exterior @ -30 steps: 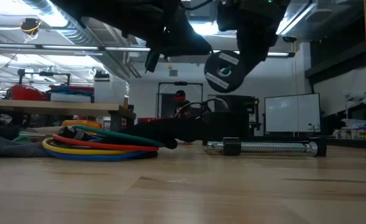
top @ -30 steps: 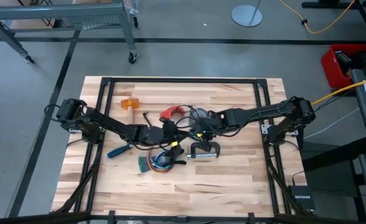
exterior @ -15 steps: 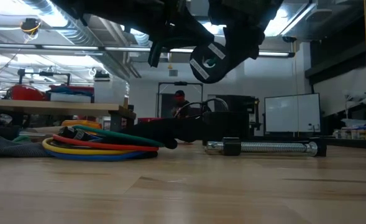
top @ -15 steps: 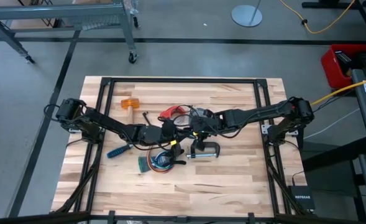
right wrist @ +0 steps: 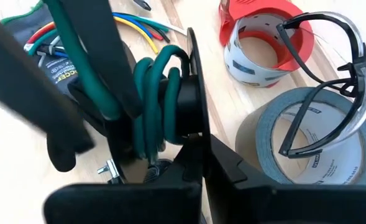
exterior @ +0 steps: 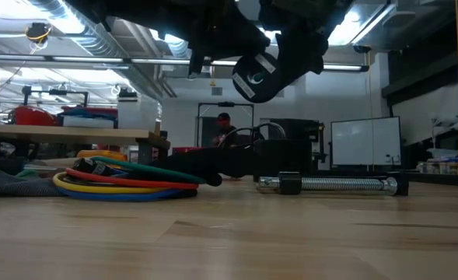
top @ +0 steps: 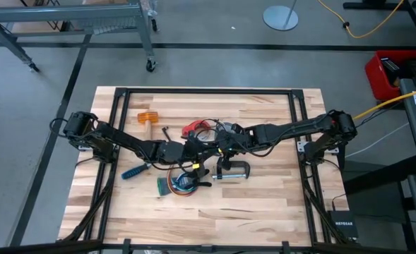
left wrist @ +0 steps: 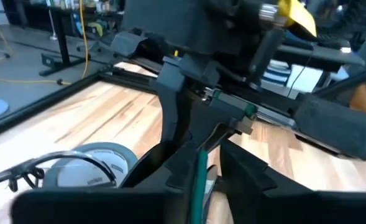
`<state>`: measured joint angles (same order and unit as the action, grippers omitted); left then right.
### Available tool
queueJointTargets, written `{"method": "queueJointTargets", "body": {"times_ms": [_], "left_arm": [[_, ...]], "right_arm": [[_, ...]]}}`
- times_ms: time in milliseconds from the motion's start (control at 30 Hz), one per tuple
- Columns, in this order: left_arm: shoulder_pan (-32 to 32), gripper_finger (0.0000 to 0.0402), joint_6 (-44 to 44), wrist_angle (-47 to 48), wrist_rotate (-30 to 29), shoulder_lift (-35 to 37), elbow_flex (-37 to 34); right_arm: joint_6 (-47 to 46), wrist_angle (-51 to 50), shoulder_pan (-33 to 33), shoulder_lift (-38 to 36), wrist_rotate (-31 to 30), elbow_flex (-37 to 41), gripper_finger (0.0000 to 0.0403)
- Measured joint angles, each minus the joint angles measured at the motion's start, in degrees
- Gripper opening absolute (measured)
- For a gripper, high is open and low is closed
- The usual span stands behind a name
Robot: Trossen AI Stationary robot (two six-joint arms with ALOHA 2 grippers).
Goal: Coil cords
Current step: Coil the blue wire onto the spool
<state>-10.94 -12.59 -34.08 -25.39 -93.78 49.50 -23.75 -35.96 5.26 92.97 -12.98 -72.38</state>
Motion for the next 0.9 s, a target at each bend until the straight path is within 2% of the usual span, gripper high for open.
{"method": "queueJointTargets", "body": {"times_ms": [200,900], "left_arm": [[-0.98,0.0091,2.08,0.12,-0.05,-0.09,0.00],[-3.23,0.0082,21.54,-2.84,-1.04,-0.09,0.00]], "right_arm": [[0.14,0.06,0.01,0.00,0.13,-0.02,0.0002],[0.20,6.28,0.04,0.00,-2.24,-0.02,0.0002]]}}
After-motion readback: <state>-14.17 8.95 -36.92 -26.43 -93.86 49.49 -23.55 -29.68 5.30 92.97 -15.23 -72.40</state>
